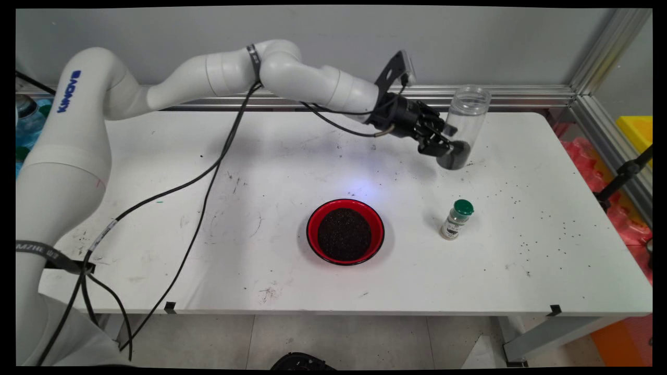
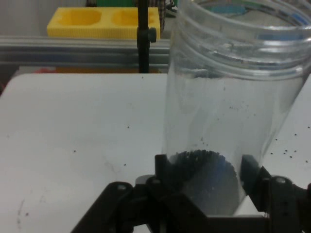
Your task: Pour the black seasoning powder in the red bowl
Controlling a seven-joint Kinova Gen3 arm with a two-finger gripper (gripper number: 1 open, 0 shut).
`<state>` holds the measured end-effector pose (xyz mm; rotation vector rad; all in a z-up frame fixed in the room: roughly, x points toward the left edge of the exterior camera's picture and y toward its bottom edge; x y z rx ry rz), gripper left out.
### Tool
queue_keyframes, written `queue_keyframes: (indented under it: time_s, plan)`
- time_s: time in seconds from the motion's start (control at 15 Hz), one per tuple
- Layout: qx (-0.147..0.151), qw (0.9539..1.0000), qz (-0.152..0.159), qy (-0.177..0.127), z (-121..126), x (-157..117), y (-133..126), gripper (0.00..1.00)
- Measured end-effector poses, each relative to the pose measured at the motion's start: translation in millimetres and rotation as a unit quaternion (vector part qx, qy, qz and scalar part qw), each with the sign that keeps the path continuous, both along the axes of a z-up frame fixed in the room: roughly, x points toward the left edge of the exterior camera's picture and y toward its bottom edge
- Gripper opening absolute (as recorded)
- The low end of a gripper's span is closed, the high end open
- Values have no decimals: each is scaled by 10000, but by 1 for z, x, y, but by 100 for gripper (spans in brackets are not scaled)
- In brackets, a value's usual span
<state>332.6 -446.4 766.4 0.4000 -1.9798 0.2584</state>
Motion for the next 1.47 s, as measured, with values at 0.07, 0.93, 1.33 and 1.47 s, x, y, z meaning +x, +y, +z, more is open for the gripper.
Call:
queue_keyframes:
  time_s: [0.07, 0.93, 1.33, 1.47]
  plan:
    - [-21, 10000, -1, 3, 5, 4, 1, 0]
    - [-113, 9999, 15, -87, 43, 72, 24, 0]
    - [-135, 9998, 10, -162, 52, 104, 37, 0]
    - [-157, 9997, 1, -202, 54, 115, 42, 0]
